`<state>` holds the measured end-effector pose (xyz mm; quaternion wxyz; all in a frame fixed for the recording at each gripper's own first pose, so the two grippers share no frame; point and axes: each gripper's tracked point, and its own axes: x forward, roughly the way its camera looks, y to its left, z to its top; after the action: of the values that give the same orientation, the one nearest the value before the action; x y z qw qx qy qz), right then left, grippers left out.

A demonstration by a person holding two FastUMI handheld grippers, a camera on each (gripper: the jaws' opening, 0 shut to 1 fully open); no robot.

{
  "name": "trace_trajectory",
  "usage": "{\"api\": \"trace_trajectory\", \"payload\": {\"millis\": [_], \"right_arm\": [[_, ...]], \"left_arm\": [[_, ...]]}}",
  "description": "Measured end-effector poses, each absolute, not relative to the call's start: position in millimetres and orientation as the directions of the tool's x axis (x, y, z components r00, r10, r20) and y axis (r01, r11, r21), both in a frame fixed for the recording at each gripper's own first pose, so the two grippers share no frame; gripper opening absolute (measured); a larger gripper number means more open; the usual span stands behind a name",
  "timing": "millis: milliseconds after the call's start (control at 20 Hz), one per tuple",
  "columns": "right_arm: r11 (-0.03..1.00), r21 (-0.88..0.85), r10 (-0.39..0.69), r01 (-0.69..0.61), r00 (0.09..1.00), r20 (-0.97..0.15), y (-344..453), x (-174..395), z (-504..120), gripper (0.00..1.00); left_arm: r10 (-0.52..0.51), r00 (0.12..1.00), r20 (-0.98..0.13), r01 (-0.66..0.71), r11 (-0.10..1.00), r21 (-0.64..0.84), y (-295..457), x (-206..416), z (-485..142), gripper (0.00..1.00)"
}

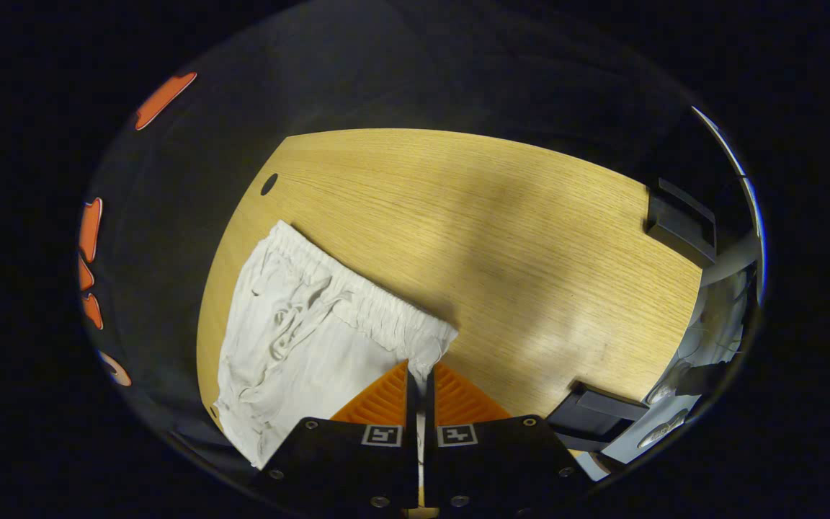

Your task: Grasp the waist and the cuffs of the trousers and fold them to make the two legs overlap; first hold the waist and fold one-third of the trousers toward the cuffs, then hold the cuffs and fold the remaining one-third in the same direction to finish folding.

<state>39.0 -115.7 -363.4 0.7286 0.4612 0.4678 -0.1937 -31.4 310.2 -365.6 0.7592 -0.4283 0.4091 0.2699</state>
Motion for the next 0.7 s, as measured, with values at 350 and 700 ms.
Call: {"api": "trace_trajectory", "payload": {"millis": [350, 700], "right_arm": [[0.482, 0.585, 0.222, 0.652, 0.555, -0.802, -119.2, 69.9, -319.2, 0.04], [0.432, 0.616, 0.21, 0.658, 0.591, -0.779, -120.3, 103.3, -289.6, 0.04]], "left_arm": [[0.077, 0.559, -0.826, -0.733, 0.511, -0.449, 318.3, -0.1, -336.0, 0.05], [0.019, 0.598, -0.801, -0.648, 0.6, -0.469, 327.4, 73.2, -314.5, 0.04]]}}
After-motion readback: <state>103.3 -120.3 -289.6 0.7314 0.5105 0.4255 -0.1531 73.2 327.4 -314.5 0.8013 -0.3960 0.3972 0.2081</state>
